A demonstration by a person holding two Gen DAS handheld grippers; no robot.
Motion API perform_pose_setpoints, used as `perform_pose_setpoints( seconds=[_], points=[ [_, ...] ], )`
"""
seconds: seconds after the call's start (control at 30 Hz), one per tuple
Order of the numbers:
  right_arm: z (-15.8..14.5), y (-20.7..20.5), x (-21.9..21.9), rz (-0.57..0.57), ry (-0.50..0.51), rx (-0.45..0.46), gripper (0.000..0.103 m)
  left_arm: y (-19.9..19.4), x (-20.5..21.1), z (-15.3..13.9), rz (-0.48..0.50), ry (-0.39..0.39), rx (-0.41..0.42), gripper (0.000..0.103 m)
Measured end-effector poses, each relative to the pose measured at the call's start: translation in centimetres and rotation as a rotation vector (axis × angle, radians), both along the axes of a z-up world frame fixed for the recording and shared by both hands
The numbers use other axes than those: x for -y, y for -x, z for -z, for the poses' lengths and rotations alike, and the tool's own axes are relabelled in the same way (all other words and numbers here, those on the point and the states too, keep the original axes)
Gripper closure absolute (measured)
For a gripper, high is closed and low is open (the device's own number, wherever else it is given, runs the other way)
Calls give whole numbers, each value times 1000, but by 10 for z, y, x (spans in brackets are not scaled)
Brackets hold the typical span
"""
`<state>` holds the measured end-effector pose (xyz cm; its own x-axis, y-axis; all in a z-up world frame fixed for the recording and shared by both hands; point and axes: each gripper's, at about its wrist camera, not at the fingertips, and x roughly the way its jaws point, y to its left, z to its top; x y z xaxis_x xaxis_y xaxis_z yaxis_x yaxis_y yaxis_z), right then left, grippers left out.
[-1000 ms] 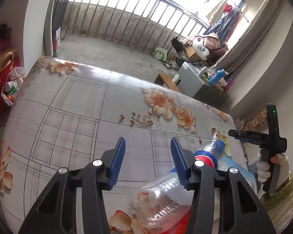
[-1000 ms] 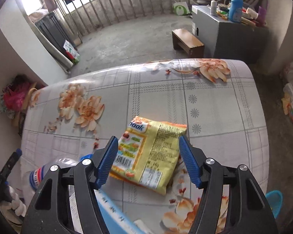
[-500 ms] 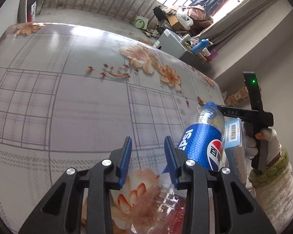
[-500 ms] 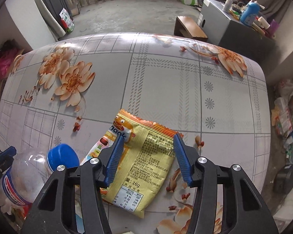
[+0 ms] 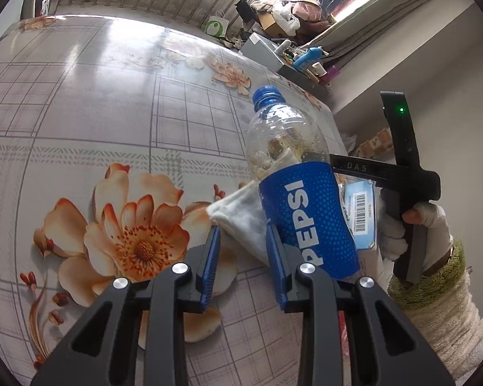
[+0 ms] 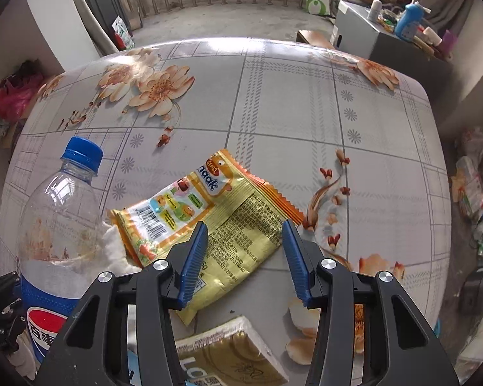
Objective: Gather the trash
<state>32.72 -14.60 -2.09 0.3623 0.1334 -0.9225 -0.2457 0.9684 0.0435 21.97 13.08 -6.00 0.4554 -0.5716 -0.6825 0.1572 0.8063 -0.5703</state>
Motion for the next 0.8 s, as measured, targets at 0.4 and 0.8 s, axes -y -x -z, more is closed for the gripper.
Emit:
perform_pose_setpoints(
  seconds=[0.4,0.8],
  points=[
    [1,59,16,31,-110,-17,60,40,31,4,44,12,-15,76],
    [-73,80,25,-12,-259,118,50,53,3,-4,-33,-40,15,74]
  ],
)
